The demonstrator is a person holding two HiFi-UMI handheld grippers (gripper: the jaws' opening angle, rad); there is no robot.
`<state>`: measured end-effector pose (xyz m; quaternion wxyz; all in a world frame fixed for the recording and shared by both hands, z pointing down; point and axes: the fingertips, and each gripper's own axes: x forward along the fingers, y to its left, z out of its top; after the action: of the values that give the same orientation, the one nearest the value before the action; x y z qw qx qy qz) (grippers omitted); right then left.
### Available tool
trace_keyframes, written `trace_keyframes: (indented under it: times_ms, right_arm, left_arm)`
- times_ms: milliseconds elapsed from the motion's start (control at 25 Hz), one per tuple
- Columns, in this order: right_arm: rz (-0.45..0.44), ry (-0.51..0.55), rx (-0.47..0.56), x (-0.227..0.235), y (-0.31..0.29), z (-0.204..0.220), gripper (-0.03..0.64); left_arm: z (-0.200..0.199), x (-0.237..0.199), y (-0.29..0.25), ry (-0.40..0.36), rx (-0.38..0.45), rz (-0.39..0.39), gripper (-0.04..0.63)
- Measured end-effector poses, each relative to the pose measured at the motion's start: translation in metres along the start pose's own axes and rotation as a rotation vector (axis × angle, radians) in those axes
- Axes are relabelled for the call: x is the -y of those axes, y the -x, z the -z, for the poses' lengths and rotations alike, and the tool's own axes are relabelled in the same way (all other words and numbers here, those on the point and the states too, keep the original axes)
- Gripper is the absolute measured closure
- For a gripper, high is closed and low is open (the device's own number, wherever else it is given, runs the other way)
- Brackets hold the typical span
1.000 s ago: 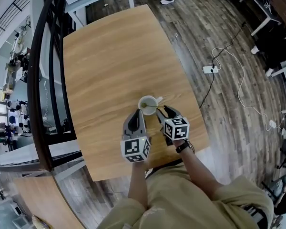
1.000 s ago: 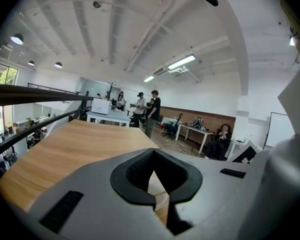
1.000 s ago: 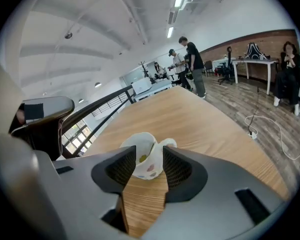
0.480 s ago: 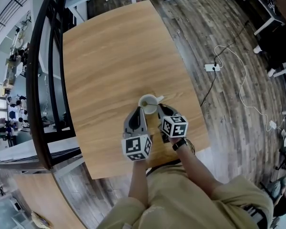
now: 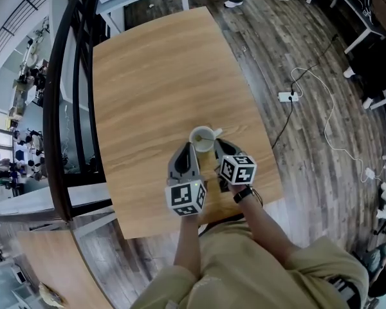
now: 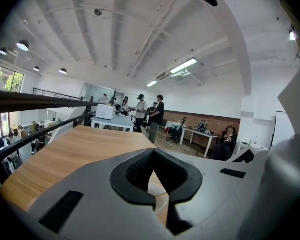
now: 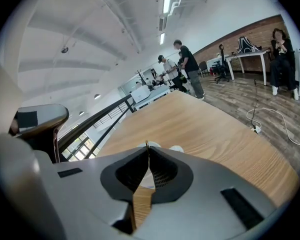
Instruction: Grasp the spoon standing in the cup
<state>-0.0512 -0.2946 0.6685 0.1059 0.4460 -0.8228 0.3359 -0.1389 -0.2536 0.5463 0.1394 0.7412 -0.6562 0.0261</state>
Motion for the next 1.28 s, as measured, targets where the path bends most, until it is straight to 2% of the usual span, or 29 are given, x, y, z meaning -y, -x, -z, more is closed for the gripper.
trace_keyframes:
  times_ms: [320,600,880,1280]
  right_arm:
    - [-0.018,0.055,0.096,-0.012,0.036,-0.03,0.6]
    - [-0.011,0.212,0.206,-0.039,0.08,-0.073,0.6]
    - [-0.035,0.329,0.325,-0.075,0.127,-0.11,0.6]
    - [-0.099,0.4,0.477,-0.136,0.195,-0.146,0.6]
  left_arm:
    - [-0.016,0.011,0.023,-0.035,0.046,-0.004,0.594]
    - [-0.046,0.023,0.046,-0.077,0.094,0.004,0.594]
    - [-0.084,0.032,0.074,-0.124,0.163,0.01,0.594]
    - [-0.132,0.051,0.13,-0.197,0.275,0.013,0.594]
